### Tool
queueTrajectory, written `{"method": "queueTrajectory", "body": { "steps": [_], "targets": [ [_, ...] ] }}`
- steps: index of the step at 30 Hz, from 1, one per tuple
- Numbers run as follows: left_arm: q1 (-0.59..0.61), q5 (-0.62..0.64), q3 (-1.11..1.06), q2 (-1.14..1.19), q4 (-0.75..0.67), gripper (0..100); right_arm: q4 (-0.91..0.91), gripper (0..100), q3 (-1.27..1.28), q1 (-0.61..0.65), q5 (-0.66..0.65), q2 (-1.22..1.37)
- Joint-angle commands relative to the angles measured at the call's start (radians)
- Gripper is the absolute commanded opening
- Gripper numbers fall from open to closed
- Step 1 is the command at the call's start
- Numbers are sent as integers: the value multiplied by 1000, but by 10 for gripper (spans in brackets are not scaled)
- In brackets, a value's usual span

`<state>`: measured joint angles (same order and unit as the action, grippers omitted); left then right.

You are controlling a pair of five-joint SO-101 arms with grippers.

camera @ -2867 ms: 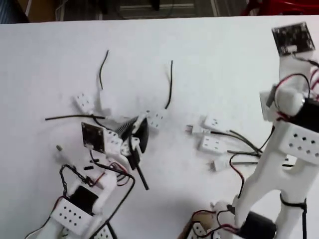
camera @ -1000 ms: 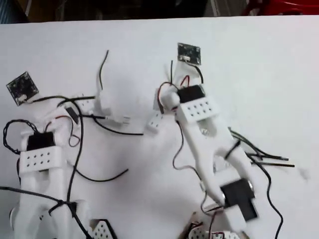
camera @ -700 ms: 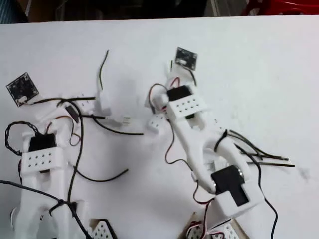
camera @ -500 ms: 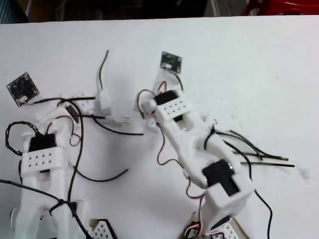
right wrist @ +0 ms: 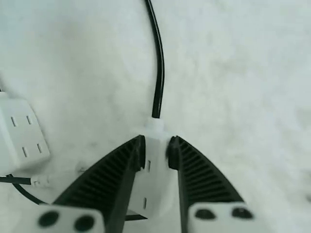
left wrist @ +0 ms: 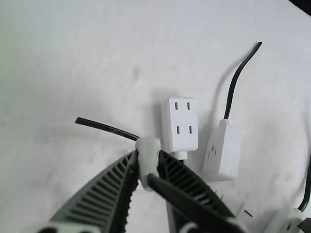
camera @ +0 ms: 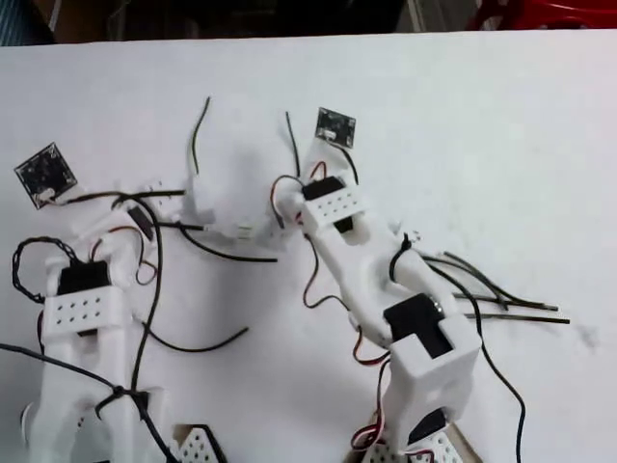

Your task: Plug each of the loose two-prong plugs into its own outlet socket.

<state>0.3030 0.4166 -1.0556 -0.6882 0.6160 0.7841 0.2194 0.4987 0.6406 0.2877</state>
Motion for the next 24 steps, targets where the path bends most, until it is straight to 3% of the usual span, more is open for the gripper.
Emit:
{"method": "queueTrajectory", "body": {
  "steps": [1, 10, 19, 24],
  "targets": [
    [7, 8, -6, -1, -46, 24, 47, 74, -44, -15, -3, -15],
    [7, 8, -9, -4, -51, 24, 197, 330, -189, 53, 5, -4],
    [7, 8, -9, -4, -51, 24, 176, 334, -233, 82, -3, 156],
    [7, 6, -9, -4, -51, 24, 303, 328, -377, 62, -3, 271]
  ]
}}
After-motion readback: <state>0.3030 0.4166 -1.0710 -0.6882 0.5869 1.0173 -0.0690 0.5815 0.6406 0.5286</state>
